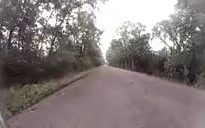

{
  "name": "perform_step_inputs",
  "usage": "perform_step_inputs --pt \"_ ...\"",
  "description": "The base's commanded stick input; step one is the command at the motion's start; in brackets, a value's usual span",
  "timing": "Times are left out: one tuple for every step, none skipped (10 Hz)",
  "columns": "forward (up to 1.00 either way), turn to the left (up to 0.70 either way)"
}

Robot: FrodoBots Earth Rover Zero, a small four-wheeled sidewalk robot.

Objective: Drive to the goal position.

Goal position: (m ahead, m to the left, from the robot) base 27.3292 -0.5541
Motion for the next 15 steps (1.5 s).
perform_step_inputs --pt "0.7 0.0" --pt "0.7 0.0" --pt "0.7 0.0" --pt "0.7 0.0" --pt "0.7 0.0" --pt "0.7 0.0" --pt "0.7 0.0" --pt "0.7 0.0" --pt "0.7 0.0" --pt "0.7 0.0" --pt "0.7 0.0" --pt "0.7 0.0" --pt "0.7 0.0" --pt "0.7 0.0" --pt "0.7 0.0"
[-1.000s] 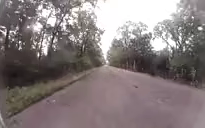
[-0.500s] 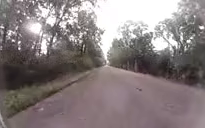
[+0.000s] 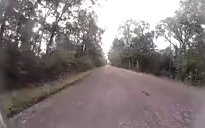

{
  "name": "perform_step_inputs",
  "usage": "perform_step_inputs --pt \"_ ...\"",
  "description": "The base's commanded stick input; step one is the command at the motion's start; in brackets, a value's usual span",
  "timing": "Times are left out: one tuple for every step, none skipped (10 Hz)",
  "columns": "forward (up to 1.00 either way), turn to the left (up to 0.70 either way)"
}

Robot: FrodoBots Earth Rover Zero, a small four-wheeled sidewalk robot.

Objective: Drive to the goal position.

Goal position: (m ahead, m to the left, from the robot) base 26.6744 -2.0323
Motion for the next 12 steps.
perform_step_inputs --pt "0.7 0.0" --pt "0.7 0.0" --pt "0.7 0.0" --pt "0.7 0.0" --pt "0.7 0.0" --pt "0.7 0.0" --pt "0.7 0.0" --pt "0.7 0.0" --pt "0.7 0.0" --pt "0.7 0.0" --pt "0.7 0.0" --pt "0.7 0.0"
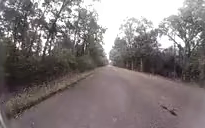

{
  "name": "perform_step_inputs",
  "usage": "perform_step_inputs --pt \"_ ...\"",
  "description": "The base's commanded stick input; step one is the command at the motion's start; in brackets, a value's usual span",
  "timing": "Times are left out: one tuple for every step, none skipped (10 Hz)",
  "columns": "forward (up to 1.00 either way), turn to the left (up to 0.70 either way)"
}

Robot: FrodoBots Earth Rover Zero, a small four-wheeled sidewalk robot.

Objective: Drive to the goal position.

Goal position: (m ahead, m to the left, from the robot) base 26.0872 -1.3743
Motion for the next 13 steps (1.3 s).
perform_step_inputs --pt "0.7 0.0" --pt "0.7 0.0" --pt "0.7 0.0" --pt "0.7 0.0" --pt "0.7 0.0" --pt "0.7 0.0" --pt "0.7 0.0" --pt "0.7 0.0" --pt "0.7 0.0" --pt "0.7 0.0" --pt "0.7 0.0" --pt "0.7 0.0" --pt "0.7 0.0"
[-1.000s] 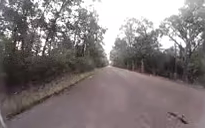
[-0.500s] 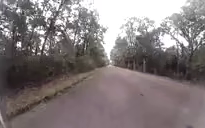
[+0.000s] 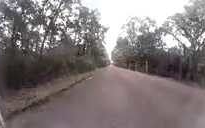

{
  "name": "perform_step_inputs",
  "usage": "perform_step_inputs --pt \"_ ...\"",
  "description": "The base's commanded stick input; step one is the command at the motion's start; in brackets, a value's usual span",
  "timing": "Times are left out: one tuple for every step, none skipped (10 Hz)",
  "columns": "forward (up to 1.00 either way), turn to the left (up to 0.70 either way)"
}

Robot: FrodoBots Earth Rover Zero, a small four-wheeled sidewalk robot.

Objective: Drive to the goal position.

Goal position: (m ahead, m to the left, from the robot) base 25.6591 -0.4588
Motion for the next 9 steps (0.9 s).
perform_step_inputs --pt "0.7 0.0" --pt "0.7 0.0" --pt "0.7 0.0" --pt "0.7 0.0" --pt "0.7 0.0" --pt "0.7 -0.02" --pt "0.7 -0.14" --pt "0.7 -0.14" --pt "0.7 -0.06"
